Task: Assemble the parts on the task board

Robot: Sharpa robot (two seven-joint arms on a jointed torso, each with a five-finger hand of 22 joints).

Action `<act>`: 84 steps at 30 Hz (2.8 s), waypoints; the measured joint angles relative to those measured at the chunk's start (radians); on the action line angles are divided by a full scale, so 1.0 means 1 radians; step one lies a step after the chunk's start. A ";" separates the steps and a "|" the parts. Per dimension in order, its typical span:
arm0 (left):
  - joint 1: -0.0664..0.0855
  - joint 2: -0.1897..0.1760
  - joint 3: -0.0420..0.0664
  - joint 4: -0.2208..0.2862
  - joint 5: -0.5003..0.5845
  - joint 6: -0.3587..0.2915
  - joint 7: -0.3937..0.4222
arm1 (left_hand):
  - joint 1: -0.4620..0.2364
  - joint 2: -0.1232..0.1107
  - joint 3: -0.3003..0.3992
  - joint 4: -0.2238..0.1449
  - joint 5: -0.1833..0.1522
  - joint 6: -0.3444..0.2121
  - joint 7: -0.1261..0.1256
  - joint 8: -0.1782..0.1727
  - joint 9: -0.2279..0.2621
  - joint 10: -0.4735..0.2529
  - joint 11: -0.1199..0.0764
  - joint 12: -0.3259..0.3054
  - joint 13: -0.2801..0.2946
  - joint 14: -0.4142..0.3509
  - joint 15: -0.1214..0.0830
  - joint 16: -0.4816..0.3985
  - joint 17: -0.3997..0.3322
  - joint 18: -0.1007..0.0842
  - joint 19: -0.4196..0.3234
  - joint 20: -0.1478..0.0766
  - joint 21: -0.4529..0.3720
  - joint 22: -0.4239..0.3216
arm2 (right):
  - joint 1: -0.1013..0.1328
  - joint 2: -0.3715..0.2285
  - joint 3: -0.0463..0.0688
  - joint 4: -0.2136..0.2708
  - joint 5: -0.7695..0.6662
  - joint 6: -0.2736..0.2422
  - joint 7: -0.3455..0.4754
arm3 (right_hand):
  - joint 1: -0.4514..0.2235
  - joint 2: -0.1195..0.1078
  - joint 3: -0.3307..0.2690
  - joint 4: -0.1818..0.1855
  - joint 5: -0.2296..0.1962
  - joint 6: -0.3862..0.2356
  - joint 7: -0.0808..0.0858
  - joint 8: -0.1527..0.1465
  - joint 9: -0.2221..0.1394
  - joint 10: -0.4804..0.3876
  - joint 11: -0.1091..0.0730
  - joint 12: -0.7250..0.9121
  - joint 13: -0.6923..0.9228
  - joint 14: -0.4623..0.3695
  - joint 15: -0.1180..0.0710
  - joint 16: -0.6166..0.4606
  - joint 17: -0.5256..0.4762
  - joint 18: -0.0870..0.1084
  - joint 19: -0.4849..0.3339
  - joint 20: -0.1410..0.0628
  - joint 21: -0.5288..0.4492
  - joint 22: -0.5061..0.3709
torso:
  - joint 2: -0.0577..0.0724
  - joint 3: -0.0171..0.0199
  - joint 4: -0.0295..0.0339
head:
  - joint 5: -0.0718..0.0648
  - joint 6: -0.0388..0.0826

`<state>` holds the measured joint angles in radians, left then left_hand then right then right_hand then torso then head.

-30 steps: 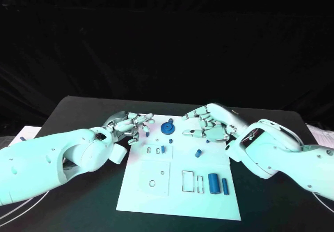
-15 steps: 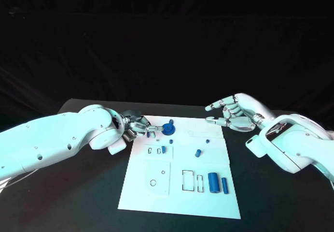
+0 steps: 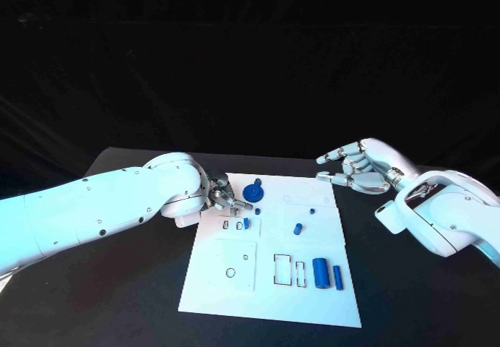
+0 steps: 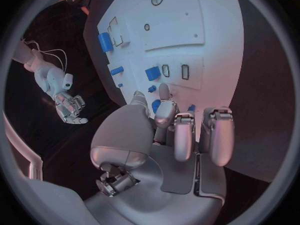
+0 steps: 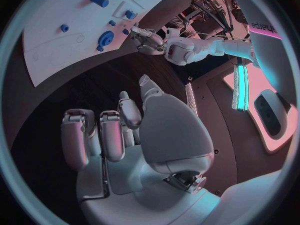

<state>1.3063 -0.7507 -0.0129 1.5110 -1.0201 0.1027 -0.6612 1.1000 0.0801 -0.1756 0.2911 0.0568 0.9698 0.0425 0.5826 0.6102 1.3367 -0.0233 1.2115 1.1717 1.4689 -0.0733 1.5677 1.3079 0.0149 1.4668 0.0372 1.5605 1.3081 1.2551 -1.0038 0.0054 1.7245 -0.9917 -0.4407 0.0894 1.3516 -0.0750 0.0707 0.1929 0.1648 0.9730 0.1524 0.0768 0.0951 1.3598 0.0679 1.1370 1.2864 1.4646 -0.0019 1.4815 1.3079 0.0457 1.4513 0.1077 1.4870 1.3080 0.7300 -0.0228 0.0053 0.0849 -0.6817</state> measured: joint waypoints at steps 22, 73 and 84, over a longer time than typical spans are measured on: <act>0.000 0.075 -0.008 -0.035 -0.068 0.093 -0.034 | -0.018 0.015 -0.035 -0.003 -0.004 -0.011 -0.004 0.023 0.037 0.011 -0.004 0.012 0.016 -0.004 -0.003 0.000 0.000 0.000 -0.004 -0.004 0.004 0.000 | 0.000 0.008 0.000 -0.014 0.004 -0.003 -0.020 | 0.000 0.000 -0.003 -0.003 0.004 0.000 0.000 0.000 0.000 -0.004 -0.003 -0.009 -0.008 0.000 0.000 -0.004 0.000 0.000 0.000 0.000 -0.001 0.000 | 0.002 -0.0018 -0.0006 | 0.002 -0.013; 0.000 0.103 -0.012 -0.063 -0.066 0.147 -0.037 | 0.185 0.046 0.104 -0.093 -0.004 -0.041 -0.013 0.034 0.081 0.014 -0.007 0.020 0.024 -0.003 -0.011 0.000 0.000 0.000 0.000 -0.008 0.004 -0.001 | -0.002 0.025 0.000 -0.024 0.004 0.003 -0.023 | 0.009 0.009 -0.005 -0.011 0.021 0.000 0.000 0.000 0.000 -0.003 -0.003 -0.013 -0.009 0.000 0.000 -0.008 0.000 0.000 -0.003 -0.004 -0.005 -0.001 | 0.001 -0.0019 0.0000 | 0.007 -0.026; 0.003 0.103 -0.010 -0.062 -0.055 0.142 -0.036 | 0.252 0.004 0.301 -0.078 0.071 -0.061 -0.007 -0.006 0.075 0.008 -0.012 -0.004 0.013 0.000 -0.014 0.000 0.000 0.000 0.000 -0.014 0.004 -0.001 | -0.003 0.027 0.000 -0.027 0.004 0.009 -0.023 | 0.009 0.009 -0.005 -0.011 0.021 0.000 0.000 0.000 0.000 -0.003 -0.003 -0.013 -0.009 0.000 0.000 -0.008 0.000 0.000 -0.003 -0.004 -0.005 0.000 | 0.001 -0.0014 -0.0005 | 0.008 -0.029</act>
<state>1.3091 -0.6474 -0.0226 1.4489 -1.0750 0.2445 -0.6969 1.3521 0.0839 0.1254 0.2128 0.1280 0.9090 0.0359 0.5761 0.6855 1.3452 -0.0358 1.2079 1.1846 1.4692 -0.0877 1.5677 1.3080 0.0152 1.4667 0.0227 1.5646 1.3075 1.2526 -0.9771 0.0049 1.6973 -0.9881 -0.4313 0.0662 1.3609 -0.0658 0.0652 0.1818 0.1858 0.9729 0.1523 0.0767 0.0952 1.3564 0.0646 1.1242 1.2779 1.4646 -0.0019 1.4737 1.3080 0.0456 1.4480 0.1040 1.4821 1.3078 0.7310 -0.0243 0.0048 0.0929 -0.7107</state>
